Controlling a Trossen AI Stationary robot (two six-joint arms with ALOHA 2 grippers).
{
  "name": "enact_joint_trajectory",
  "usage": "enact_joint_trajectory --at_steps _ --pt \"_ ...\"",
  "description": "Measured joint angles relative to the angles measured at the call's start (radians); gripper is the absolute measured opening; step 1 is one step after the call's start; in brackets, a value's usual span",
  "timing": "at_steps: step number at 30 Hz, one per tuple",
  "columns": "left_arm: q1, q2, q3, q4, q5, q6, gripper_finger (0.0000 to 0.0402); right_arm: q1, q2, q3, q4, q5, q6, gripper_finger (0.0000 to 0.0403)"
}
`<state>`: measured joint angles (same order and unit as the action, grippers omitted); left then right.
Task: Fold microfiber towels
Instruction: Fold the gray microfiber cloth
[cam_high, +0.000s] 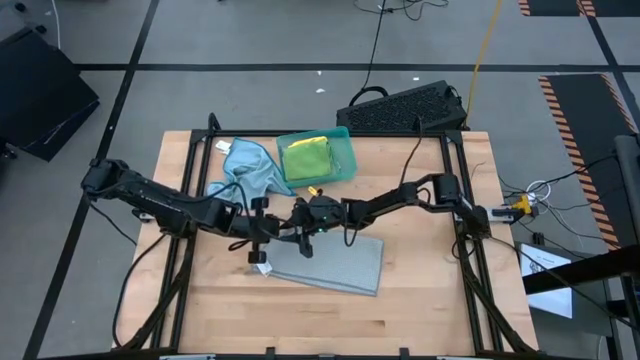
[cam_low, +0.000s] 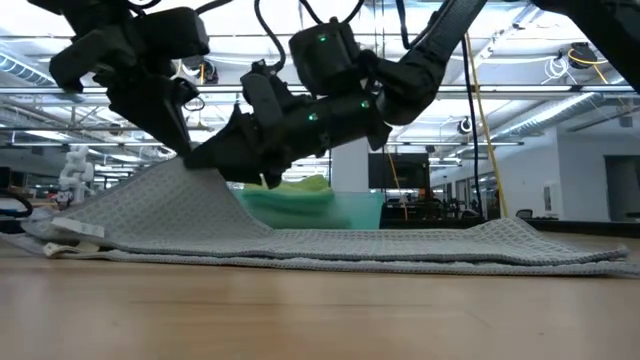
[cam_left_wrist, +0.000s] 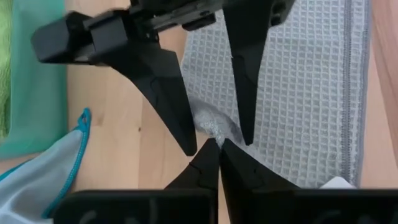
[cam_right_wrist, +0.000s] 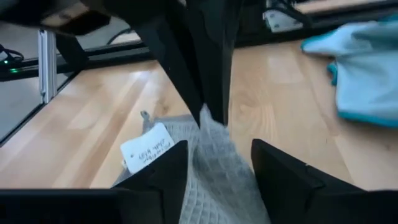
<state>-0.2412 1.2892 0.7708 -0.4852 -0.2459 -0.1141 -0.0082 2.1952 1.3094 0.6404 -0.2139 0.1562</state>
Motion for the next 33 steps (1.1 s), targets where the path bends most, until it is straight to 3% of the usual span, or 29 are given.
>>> enact_joint_trajectory --at_steps 6,11,16,27,33 --pt "-0.019 0.000 0.000 -0.005 0.000 -0.006 0.0004 -0.001 -0.001 0.000 0.023 -0.022 -0.039 0.0090" --pt "-0.030 0.000 0.000 0.024 -0.001 -0.044 0.0024 -0.003 -0.001 0.000 0.028 -0.061 -0.054 0.0012" --pt "-0.041 0.000 0.000 0.006 -0.015 -0.262 0.0072 -0.010 -0.001 0.000 0.022 -0.056 -0.095 0.0013" --pt "-0.202 0.000 -0.143 -0.025 -0.086 -0.883 0.0271 -0.021 -0.051 -0.009 -0.090 -0.074 -0.172 0.0004" --pt "-0.296 0.000 -0.224 0.101 -0.090 -1.122 0.0300 -0.022 -0.051 -0.009 -0.100 -0.072 -0.172 0.0004"
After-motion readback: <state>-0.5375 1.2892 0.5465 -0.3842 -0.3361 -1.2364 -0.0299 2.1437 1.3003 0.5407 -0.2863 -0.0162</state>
